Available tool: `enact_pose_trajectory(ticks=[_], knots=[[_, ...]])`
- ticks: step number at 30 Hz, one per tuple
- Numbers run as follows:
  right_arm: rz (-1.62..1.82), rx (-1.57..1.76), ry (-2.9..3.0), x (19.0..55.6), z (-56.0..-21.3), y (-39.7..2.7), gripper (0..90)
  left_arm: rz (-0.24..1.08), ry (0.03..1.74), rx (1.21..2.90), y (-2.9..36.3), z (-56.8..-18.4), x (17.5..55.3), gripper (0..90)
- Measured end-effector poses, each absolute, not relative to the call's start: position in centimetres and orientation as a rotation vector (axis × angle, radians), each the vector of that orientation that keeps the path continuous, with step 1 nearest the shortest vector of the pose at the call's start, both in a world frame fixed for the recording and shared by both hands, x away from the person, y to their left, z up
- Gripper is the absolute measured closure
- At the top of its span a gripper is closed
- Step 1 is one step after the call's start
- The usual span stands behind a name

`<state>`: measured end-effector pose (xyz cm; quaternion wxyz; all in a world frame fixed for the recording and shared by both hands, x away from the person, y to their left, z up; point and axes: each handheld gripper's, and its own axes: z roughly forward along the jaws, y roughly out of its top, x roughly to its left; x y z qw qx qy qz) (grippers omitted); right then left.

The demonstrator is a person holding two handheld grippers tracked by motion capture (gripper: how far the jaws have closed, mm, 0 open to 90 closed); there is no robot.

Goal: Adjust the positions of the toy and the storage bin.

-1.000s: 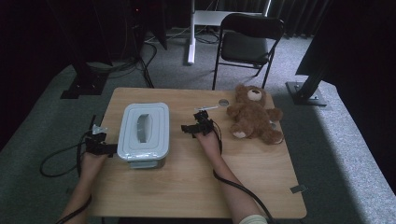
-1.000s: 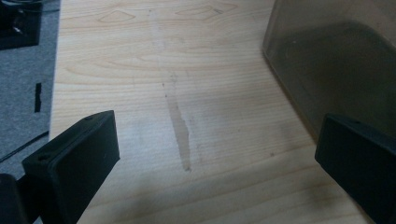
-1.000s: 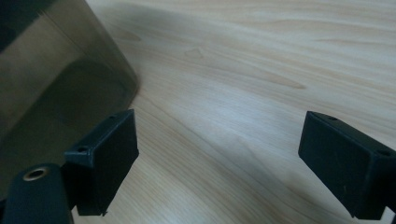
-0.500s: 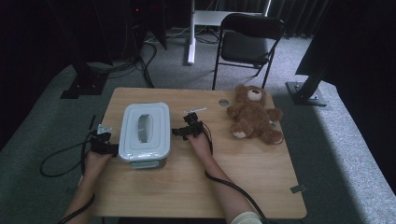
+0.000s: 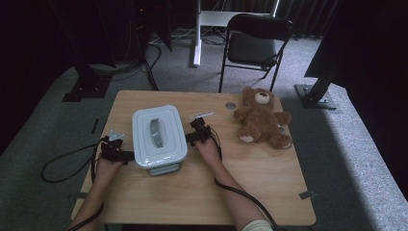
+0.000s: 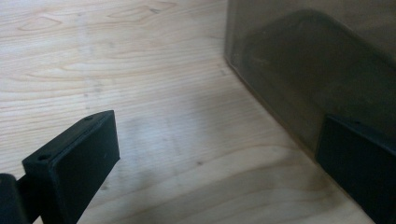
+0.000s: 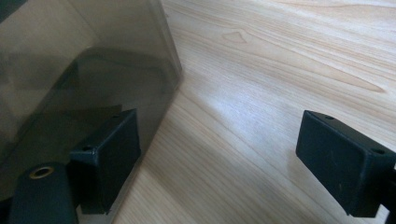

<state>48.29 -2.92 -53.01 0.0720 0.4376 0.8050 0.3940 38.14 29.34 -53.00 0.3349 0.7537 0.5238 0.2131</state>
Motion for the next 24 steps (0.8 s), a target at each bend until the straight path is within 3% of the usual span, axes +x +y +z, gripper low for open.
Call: enact_pose_trajectory(ticks=[24], knots=[[1.193,1.311,2.437,45.6,-53.2,-9.9,14.6,0.486,1.199,2.096,22.4,-52.7,35.3,0.5]])
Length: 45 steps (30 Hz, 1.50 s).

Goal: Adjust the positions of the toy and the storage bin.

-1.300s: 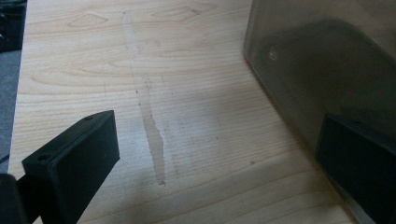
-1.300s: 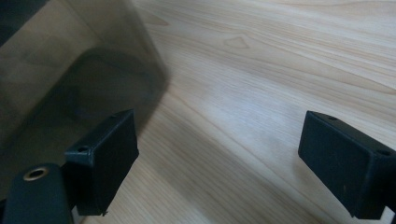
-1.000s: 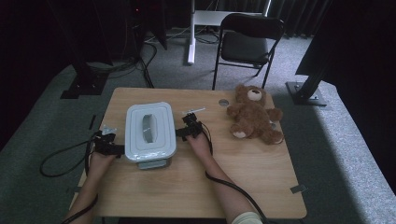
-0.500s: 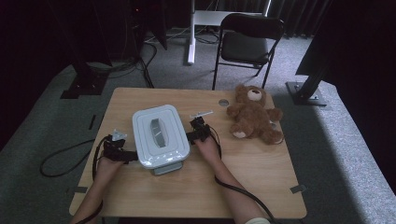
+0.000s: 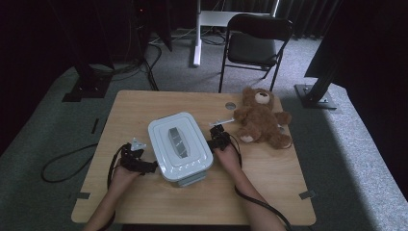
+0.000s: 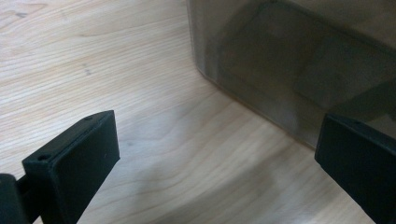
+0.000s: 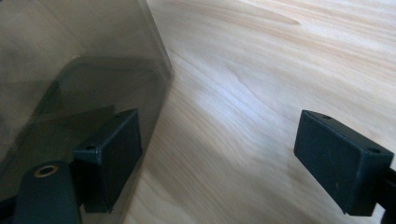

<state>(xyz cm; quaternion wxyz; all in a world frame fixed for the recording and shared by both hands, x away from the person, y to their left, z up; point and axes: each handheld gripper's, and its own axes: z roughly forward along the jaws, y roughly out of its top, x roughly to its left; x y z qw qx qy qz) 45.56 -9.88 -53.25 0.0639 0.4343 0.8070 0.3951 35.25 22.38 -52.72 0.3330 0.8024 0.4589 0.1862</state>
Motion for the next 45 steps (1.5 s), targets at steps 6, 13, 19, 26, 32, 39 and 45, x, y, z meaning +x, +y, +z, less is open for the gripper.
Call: enact_pose_trajectory(ticks=[6,13,19,26,32,39,45], knots=[[1.183,1.29,2.421,44.6,-53.2,-11.2,14.5,0.477,1.168,2.113,21.2,-52.6,34.6,0.5],[1.172,1.196,2.31,43.1,-53.5,-12.5,12.3,0.457,1.143,2.074,21.4,-52.6,34.2,0.5],[1.188,1.12,2.31,41.7,-54.5,-14.2,12.3,0.414,1.191,2.039,23.2,-53.1,33.6,0.5],[1.164,1.085,2.254,39.7,-54.6,-15.6,12.3,0.418,1.125,2.053,24.5,-53.4,32.5,0.5],[1.181,1.134,2.201,37.8,-54.8,-17.4,12.3,0.459,1.112,2.039,25.6,-53.3,31.5,0.5],[1.129,1.139,2.227,35.2,-55.1,-19.9,12.3,0.471,1.218,1.968,27.7,-53.3,30.7,0.5],[1.137,1.2,2.178,33.1,-55.0,-23.1,12.3,0.467,1.248,1.98,29.5,-53.2,30.1,0.5]])
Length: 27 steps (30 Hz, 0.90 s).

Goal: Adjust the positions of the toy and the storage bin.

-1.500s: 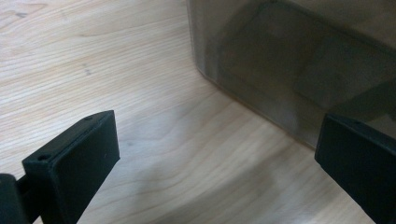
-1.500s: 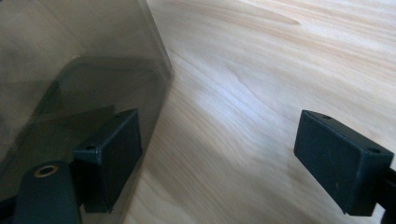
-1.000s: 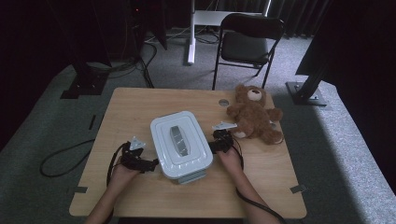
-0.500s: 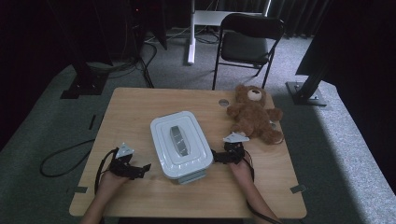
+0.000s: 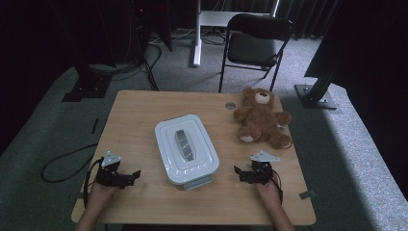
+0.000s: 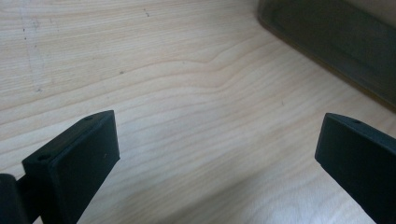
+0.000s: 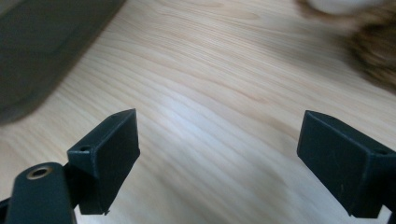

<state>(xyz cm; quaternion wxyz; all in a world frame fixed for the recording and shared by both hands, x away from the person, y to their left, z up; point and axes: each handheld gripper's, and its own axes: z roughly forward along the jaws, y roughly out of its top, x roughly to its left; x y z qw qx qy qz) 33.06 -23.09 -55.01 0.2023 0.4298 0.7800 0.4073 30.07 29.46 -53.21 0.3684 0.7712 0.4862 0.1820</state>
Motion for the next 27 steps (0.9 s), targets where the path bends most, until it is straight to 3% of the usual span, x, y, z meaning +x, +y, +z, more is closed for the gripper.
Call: enact_pose_trajectory(ticks=[9,27], knots=[[1.124,1.3,2.079,30.5,-55.5,-27.2,12.3,0.472,1.255,2.024,30.4,-54.1,29.0,0.5],[1.063,1.445,1.891,28.2,-55.5,-30.4,12.3,0.441,1.239,2.028,30.9,-52.9,28.4,0.5]])
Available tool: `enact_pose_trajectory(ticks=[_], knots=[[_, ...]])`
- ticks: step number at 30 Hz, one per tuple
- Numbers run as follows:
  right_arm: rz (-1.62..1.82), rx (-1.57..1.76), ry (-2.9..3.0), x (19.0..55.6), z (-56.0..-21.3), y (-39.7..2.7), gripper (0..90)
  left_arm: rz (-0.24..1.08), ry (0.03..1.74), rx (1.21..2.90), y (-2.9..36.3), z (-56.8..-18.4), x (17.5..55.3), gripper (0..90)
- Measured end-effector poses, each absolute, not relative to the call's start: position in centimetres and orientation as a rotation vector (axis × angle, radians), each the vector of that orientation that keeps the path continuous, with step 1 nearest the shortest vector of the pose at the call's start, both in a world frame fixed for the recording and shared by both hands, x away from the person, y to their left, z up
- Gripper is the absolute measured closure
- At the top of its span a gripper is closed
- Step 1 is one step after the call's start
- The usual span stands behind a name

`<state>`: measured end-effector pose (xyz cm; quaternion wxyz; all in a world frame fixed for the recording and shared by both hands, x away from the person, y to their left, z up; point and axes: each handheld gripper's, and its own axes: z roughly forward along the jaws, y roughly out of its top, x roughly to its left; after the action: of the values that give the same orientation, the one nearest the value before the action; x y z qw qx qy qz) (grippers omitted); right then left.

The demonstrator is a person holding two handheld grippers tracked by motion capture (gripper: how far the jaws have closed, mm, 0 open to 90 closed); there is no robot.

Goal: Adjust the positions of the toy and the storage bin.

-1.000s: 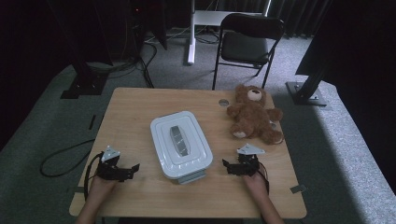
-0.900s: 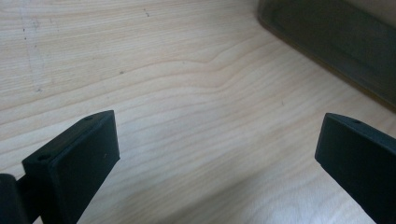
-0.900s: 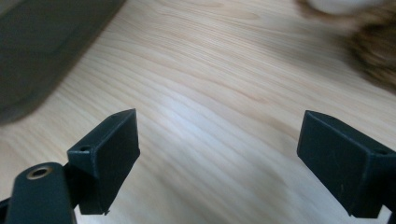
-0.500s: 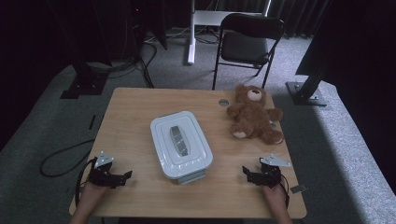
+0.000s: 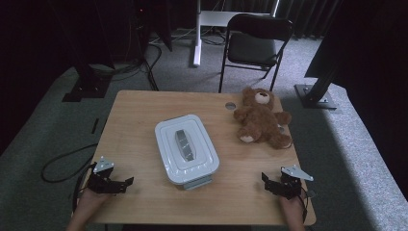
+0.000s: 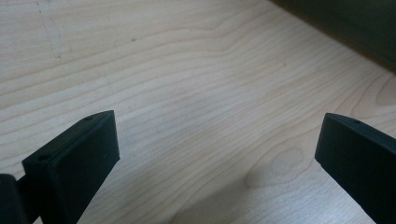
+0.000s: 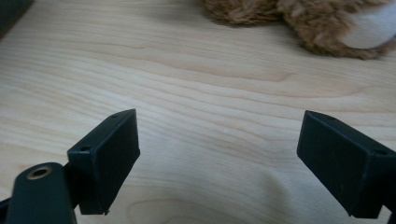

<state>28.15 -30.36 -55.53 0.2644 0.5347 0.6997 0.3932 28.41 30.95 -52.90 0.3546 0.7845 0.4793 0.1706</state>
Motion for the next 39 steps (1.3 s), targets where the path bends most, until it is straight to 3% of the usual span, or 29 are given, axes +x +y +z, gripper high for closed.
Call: enact_pose_trajectory(ticks=[19,39], knots=[[1.064,1.47,1.886,28.2,-55.7,-30.3,12.4,0.451,1.182,2.011,29.6,-49.4,28.1,0.5],[1.044,1.488,1.885,28.5,-55.7,-30.1,12.4,0.459,1.066,2.031,25.7,-45.3,29.0,0.5]])
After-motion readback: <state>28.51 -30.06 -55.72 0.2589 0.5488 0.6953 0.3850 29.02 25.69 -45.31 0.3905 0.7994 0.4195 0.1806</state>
